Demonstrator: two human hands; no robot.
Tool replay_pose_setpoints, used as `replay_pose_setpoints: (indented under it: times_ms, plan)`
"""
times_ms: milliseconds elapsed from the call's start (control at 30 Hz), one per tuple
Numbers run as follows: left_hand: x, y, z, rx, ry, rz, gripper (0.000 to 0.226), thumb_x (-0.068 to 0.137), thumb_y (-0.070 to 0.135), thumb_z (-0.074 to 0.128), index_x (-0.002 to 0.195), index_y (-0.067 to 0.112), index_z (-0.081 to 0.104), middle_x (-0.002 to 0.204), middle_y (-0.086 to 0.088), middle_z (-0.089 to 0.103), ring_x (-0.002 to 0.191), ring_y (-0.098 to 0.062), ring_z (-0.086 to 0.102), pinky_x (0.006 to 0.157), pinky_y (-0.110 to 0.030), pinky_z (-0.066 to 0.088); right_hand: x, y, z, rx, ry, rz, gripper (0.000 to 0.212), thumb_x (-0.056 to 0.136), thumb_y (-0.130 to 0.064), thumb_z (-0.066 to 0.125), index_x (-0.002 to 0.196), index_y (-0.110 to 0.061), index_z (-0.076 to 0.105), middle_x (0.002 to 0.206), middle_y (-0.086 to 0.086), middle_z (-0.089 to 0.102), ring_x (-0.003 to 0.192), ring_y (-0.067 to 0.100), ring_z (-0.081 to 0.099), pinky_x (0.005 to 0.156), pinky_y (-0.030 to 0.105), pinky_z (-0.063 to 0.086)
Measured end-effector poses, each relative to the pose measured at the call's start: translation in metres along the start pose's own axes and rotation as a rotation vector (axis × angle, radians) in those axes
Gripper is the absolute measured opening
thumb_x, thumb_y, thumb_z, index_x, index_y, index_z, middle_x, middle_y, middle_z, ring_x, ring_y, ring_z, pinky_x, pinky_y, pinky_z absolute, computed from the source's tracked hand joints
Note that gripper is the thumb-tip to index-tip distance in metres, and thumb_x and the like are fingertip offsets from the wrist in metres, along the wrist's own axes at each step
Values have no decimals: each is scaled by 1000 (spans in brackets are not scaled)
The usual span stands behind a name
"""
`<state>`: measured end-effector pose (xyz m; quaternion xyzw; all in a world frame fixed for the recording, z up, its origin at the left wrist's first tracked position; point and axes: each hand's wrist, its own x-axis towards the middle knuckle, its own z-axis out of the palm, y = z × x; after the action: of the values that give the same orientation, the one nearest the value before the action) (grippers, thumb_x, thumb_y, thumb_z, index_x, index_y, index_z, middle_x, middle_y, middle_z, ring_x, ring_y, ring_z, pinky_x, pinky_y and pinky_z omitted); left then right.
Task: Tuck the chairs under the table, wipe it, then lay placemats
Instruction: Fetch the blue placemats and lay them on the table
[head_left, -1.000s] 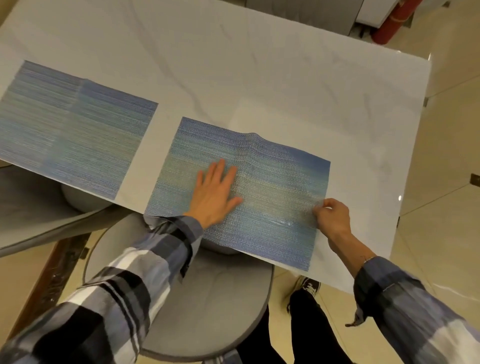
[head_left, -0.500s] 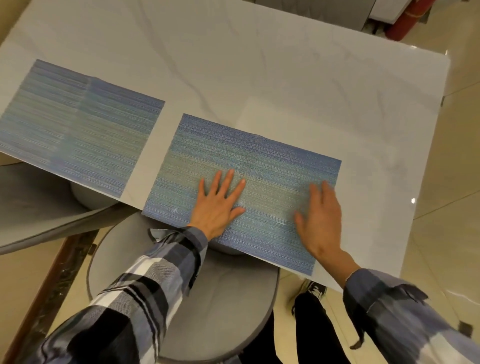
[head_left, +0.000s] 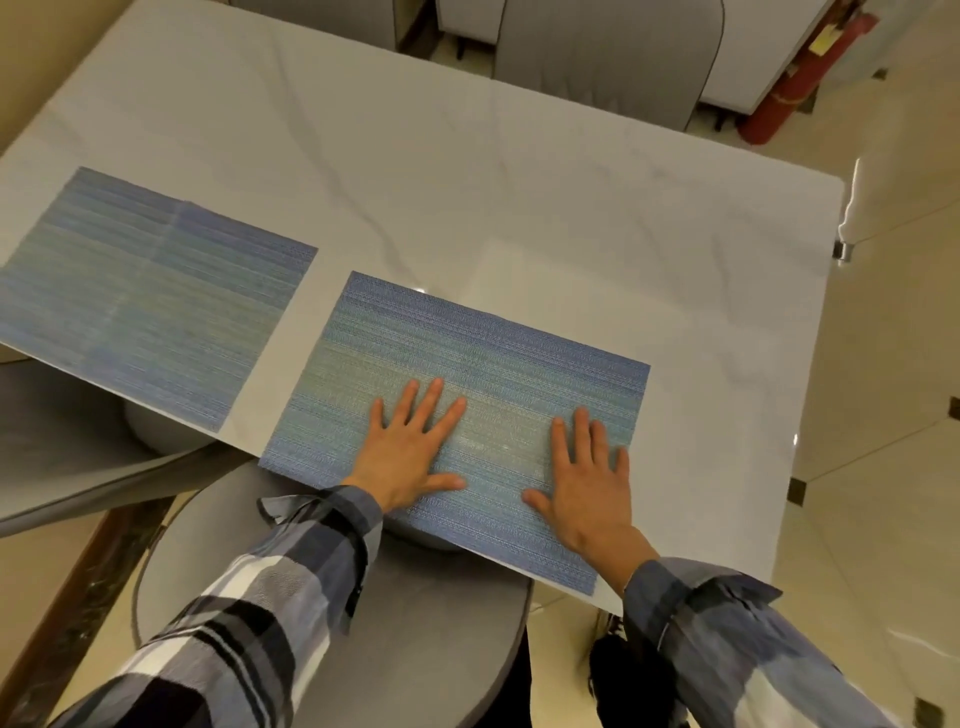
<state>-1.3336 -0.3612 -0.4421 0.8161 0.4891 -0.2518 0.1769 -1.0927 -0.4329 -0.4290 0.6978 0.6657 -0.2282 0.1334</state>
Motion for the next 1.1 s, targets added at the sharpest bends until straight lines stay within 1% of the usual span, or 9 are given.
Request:
replay_pose_setpoints:
  times_ms: [200,433,533,567,633,700,800,933,1100]
  plan:
    - [-1,9,-21,16,-89,-47,109,79,83,43,150,40,-27,158,-2,-35,149,-35,-22,118,-66,1,-2,3,-5,53,-27,-27,97,91,-62,49,156,-14,-5,162,17,-16,149,38,-5,117,59,12]
    - [12,104,-65,-46,-87,-245,90,91,72,41,159,30,-1,166,-6,-6,153,-31,-4,119,-62,9,-9,85,-46,182,93,-210,70,92,-38,60,148,-5,32,155,18,28,144,36,25,116,50,23]
    - [39,177,-104,-96,-45,-240,87,94,65,42,159,22,4,166,-8,0,153,-31,2,120,-58,10,-2,154,-77,212,195,-241,35,73,-18,79,103,-6,66,111,15,67,113,38,58,94,47,47]
    - [50,205,-120,-106,-29,-211,86,95,63,44,159,20,4,166,-9,4,152,-31,4,120,-57,12,-4,180,-93,226,198,-232,21,65,-8,80,79,-10,65,92,13,69,99,37,64,83,43,51]
    - [68,251,-150,-148,-11,-150,86,96,60,45,159,19,3,166,-8,7,153,-29,6,121,-53,13,1,224,-123,244,195,-217,48,54,7,74,51,-19,33,68,11,64,74,33,64,60,33,41]
    - [86,296,-187,-190,-14,-94,85,97,61,43,159,21,1,167,-7,5,153,-28,3,122,-50,10,6,270,-158,201,207,-169,54,65,11,63,55,-20,20,72,11,63,75,28,61,60,30,32]
    - [104,345,-242,-241,-15,-35,81,98,59,43,159,19,9,165,-6,16,151,-26,14,121,-46,17,17,322,-191,130,218,-107,37,83,7,47,59,-17,31,82,7,59,78,20,52,63,29,32]
    - [124,376,-295,-309,-61,-19,74,98,57,46,156,16,24,158,-6,33,143,-26,33,116,-42,29,36,355,-233,164,257,-81,19,95,-10,50,80,-9,61,88,4,67,73,18,54,60,27,37]
    - [163,385,-347,-342,-9,-94,70,99,56,44,154,14,32,157,-5,37,141,-26,38,113,-38,33,72,373,-285,194,259,-152,23,95,-33,55,87,-12,61,92,4,67,80,20,59,60,27,38]
